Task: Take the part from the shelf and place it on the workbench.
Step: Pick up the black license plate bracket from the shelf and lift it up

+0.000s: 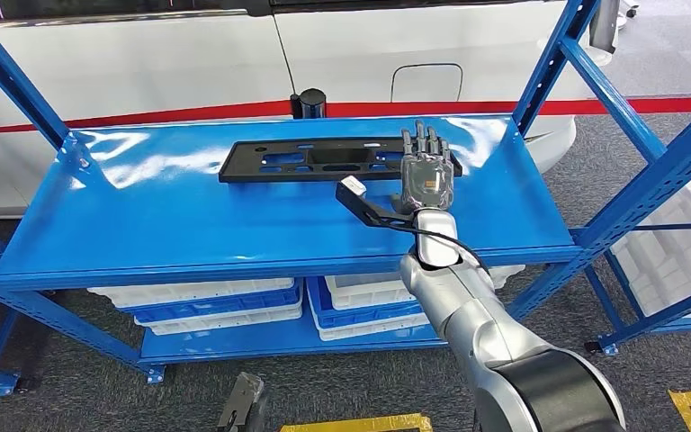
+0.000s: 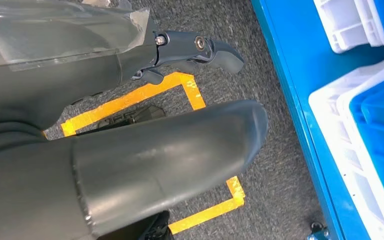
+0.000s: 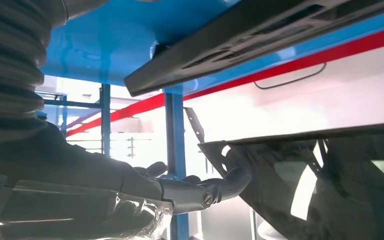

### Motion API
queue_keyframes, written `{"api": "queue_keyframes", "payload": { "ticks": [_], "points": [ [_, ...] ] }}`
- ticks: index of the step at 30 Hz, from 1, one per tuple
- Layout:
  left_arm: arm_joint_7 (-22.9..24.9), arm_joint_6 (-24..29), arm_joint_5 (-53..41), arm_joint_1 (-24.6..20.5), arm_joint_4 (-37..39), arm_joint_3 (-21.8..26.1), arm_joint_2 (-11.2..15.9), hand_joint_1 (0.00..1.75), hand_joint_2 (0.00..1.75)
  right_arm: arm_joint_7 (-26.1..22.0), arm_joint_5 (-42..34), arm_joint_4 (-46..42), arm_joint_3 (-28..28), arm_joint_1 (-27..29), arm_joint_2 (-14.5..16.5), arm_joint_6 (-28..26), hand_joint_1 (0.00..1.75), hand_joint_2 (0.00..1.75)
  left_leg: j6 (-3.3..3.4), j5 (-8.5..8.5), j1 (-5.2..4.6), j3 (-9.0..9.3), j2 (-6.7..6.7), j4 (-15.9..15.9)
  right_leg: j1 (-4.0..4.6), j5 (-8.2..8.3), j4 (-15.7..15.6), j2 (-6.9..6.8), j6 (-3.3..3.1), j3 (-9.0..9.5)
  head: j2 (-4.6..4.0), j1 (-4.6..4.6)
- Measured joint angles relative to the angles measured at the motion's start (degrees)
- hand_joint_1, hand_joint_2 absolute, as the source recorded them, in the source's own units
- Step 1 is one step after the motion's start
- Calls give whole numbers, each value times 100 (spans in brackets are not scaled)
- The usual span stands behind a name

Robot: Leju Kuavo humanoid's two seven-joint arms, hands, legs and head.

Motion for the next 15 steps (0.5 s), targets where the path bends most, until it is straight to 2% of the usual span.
{"api": "queue_keyframes", "payload": {
  "ticks": [8,15],
  "points": [
    [-54,-2,27,-1,1,0,4,0,0,-74,16,115,-77,1,-34,85,0,175,0,0,0,0,0,0,0,0,0,0,0,0,0,0],
    [-66,-81,16,7,3,-5,4,0,0,103,17,180,-15,2,-53,72,0,175,0,0,0,0,-1,0,0,0,0,0,0,0,0,0]
  ]
}}
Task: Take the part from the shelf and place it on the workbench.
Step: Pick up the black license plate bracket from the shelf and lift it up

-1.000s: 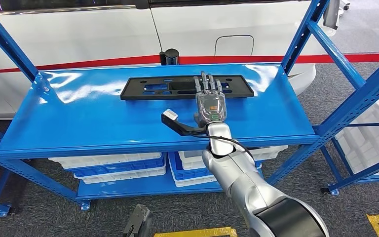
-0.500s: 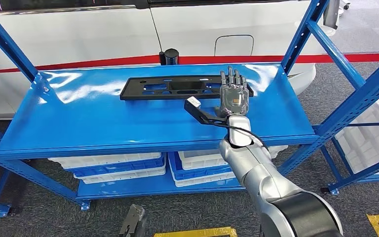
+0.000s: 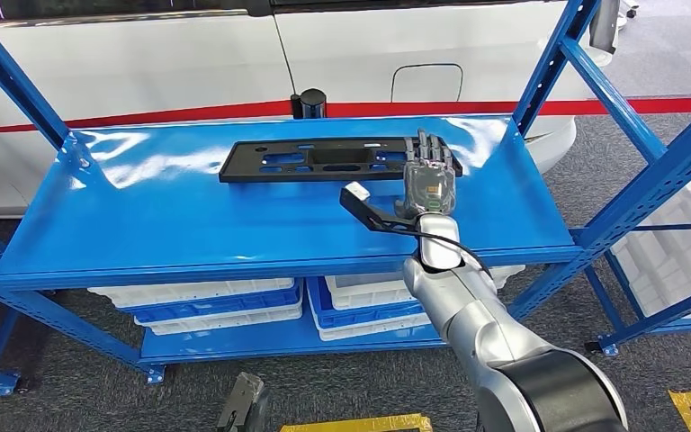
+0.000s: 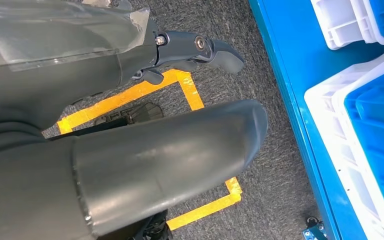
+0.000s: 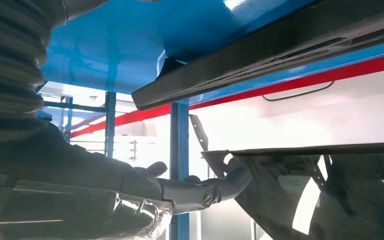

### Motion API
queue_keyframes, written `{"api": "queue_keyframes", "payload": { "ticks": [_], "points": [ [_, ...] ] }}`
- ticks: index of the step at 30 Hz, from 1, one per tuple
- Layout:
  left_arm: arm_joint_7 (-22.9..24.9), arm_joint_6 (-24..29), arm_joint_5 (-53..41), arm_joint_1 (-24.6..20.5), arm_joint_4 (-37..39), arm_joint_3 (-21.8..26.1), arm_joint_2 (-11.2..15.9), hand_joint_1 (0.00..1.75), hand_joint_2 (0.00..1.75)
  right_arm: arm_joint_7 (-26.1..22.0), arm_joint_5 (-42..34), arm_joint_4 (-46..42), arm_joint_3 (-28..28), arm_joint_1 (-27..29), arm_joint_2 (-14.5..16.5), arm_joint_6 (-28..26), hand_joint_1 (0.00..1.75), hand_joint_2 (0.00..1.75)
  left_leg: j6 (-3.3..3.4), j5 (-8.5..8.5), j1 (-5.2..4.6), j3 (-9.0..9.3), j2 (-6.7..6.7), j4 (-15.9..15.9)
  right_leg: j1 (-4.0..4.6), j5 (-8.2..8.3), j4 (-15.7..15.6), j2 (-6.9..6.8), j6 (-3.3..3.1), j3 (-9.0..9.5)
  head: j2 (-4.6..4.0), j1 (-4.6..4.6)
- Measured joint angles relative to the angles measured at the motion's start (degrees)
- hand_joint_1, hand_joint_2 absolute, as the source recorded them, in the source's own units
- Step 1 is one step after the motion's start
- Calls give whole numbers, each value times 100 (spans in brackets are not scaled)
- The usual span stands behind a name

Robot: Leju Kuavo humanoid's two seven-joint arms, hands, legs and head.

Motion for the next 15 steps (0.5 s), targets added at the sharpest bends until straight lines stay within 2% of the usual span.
{"api": "queue_keyframes", "payload": {
  "ticks": [6,12,15],
  "points": [
    [5,-123,-64,27,0,-31,2,0,0,236,0,32,98,21,-129,-25,0,175,0,0,-1,0,-1,0,-1,0,-1,0,0,0,0,-1],
    [19,-369,-209,29,0,-223,-2,0,0,485,0,40,272,132,-391,-69,0,175,0,0,-1,0,-2,1,-1,0,-1,-1,0,0,0,0],
    [14,-482,-291,29,0,-341,-7,0,0,285,-169,4,216,261,-493,-345,0,175,0,0,-1,0,-1,1,0,0,-1,-1,1,1,0,-1]
  ]
}}
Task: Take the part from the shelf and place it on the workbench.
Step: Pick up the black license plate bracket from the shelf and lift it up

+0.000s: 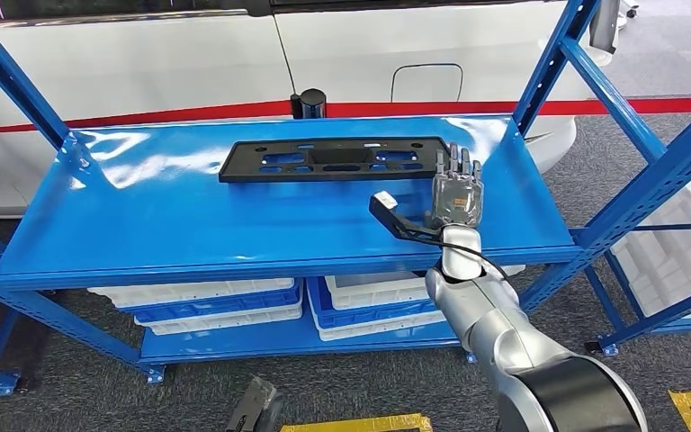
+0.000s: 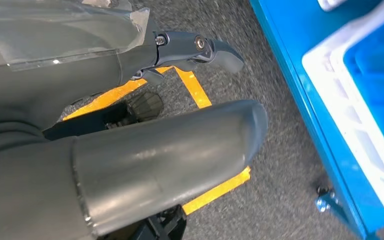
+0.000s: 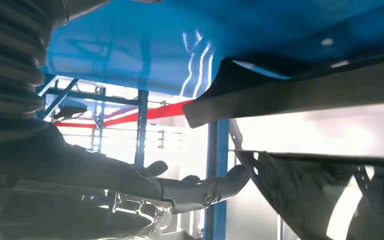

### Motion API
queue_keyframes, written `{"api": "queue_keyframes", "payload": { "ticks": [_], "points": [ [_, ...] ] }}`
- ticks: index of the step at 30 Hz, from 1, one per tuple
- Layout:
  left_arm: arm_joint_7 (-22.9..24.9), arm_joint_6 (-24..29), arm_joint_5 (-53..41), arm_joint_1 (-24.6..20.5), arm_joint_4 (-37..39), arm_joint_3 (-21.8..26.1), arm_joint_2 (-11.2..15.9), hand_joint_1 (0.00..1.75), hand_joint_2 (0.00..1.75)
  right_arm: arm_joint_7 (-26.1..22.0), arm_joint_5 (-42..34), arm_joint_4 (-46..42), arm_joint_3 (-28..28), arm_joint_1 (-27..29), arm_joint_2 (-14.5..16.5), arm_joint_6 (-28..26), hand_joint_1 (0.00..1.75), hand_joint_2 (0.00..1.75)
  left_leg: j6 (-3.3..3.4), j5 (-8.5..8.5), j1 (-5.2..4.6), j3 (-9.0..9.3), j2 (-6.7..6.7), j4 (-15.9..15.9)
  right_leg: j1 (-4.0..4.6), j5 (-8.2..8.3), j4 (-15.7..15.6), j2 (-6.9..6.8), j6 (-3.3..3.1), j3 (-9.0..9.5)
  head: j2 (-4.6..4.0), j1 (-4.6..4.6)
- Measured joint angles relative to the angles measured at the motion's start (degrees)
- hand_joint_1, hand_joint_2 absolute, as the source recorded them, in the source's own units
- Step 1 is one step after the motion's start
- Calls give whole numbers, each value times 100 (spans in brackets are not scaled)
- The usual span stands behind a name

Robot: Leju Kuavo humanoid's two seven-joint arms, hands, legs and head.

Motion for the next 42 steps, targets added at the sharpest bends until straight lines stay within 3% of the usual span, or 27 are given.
{"api": "queue_keyframes", "payload": {
  "ticks": [3,5,6,12,18,23,32,42],
  "points": [
    [-64,-86,-58,-6,0,-103,-10,0,0,-1233,-1206,-471,-412,357,31,-444,0,175,0,0,1,0,-2,0,2,0,0,-1,0,2,0,-1],
    [-119,-133,-111,-19,0,-179,-21,0,0,-2072,-2015,-1255,-824,779,132,-331,0,175,-1,-1,3,0,-6,0,3,-1,0,-4,0,2,0,-1],
    [-139,-152,-130,-27,0,-215,-30,0,0,-2264,-2185,-1684,-980,1006,182,-171,0,175,-1,-1,3,-1,-8,-1,4,-1,0,-5,0,1,0,-1],
    [-167,-176,-243,-87,-8,-403,-127,0,0,-2587,-3083,-4143,-1332,2167,299,1029,0,175,-3,-4,4,-3,-3,-2,3,-3,-1,-3,-3,-3,0,-1],
    [-375,-70,-258,-86,-15,-497,-245,0,0,-2616,-3679,-5516,-1368,2547,184,1615,0,175,-3,-4,2,0,-1,-2,1,-2,-2,-2,-2,-1,0,1],
    [-285,-102,-294,-74,-16,-523,-257,0,0,-2550,-3851,-5737,-1256,2488,95,1818,0,175,-3,-3,2,2,1,-1,2,-1,-1,-1,-1,4,0,-1],
    [-260,-111,-293,-70,-28,-531,-257,0,0,-2532,-4105,-5288,-712,2081,105,1782,0,175,-3,-3,6,-1,0,-2,9,-1,1,-1,-1,3,0,-1],
    [-192,-89,-299,-72,-31,-631,-276,0,0,-2373,-4104,-4371,-108,1607,512,1676,0,175,-3,-5,-1,-1,1,3,0,-1,-3,2,0,2,0,-1]
  ]
}}
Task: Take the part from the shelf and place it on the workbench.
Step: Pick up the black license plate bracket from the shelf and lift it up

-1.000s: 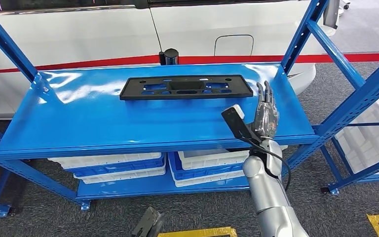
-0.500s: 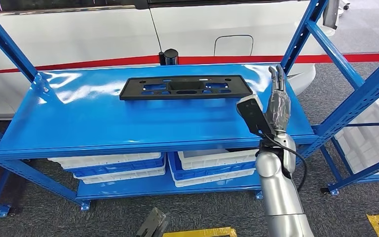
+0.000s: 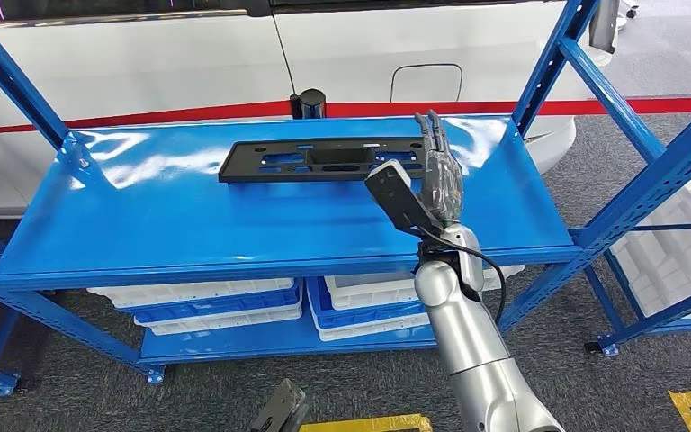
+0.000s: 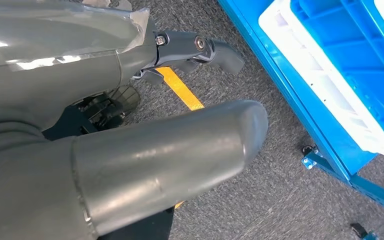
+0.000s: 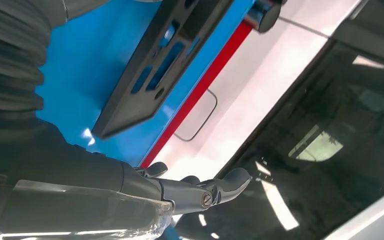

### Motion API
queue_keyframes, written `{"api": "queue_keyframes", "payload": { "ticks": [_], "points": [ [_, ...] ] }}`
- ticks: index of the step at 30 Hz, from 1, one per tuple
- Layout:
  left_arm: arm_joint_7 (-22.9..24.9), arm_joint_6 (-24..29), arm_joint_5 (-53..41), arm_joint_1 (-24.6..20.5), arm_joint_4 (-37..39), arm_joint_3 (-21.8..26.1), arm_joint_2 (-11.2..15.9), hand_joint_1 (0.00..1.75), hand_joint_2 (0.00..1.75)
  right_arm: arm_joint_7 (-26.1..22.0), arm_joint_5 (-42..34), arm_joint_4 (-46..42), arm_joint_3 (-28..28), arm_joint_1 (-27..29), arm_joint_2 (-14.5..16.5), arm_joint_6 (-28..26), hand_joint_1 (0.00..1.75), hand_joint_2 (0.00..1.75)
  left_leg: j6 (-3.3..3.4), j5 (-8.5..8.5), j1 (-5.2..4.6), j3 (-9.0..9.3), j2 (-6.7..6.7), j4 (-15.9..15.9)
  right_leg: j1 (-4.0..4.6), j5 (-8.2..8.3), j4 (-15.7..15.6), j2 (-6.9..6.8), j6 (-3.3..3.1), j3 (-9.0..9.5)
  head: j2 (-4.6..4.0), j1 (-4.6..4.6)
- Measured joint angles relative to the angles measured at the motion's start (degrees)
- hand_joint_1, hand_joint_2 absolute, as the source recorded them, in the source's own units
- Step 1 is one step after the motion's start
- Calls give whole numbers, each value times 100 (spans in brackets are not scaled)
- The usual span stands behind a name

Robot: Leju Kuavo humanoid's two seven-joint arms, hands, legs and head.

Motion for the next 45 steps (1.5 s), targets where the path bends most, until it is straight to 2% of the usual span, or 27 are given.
{"api": "queue_keyframes", "payload": {
  "ticks": [8,12,25,32,36,39,41,42,44,45],
  "points": [
    [7,27,44,-1,-2,-4,-1,0,0,48,-32,323,185,-134,112,-5,0,175,46,-22,-45,-5,-1,17,-38,-10,5,0,26,0,0,-1],
    [-41,34,91,-1,-4,-5,-3,0,0,66,-85,402,200,-199,114,-8,0,175,17,-4,-32,-9,-3,12,-41,-22,26,-1,-10,-5,0,7],
    [-11,79,257,-13,-48,-3,-3,0,0,-3,-258,713,295,-545,95,6,0,175,25,-10,-29,-4,-1,18,-27,-14,18,-1,9,-4,0,8],
    [-161,165,307,-11,-48,-3,-3,0,0,-103,-291,918,315,-691,95,-3,0,175,23,-16,-31,-6,-2,28,-26,-14,19,-2,12,-3,0,7],
    [-180,166,314,-12,-48,-3,-2,0,0,-134,-299,1015,318,-723,95,-12,0,175,47,-33,-54,-12,-2,40,-43,-16,16,-1,22,-3,0,7],
    [-181,151,333,-15,-49,-3,-1,0,0,-206,-337,1110,318,-771,97,-46,0,175,93,-46,-55,-3,-2,28,-58,-25,7,-2,67,-8,0,6],
    [-181,150,344,-28,-50,-2,-1,0,0,-255,-363,1163,318,-815,99,-78,0,175,136,-36,-26,43,3,-28,-60,-99,176,-3,77,-100,0,15],
    [-181,148,347,-37,-50,-2,-1,0,0,-276,-371,1196,319,-840,99,-91,0,175,159,-31,-9,68,7,-54,-58,-196,437,-3,61,-242,0,27],
    [-178,142,350,-48,-50,-1,-1,0,0,-314,-381,1288,320,-877,85,-111,0,175,187,-46,-11,82,11,-58,-56,-451,1257,-1,6,-712,0,49],
    [-174,139,351,-49,-49,-1,-1,0,0,-330,-386,1340,320,-880,73,-116,0,175,190,-56,-15,87,7,-56,-56,-533,1624,-1,-1,-951,0,55]
  ]
}}
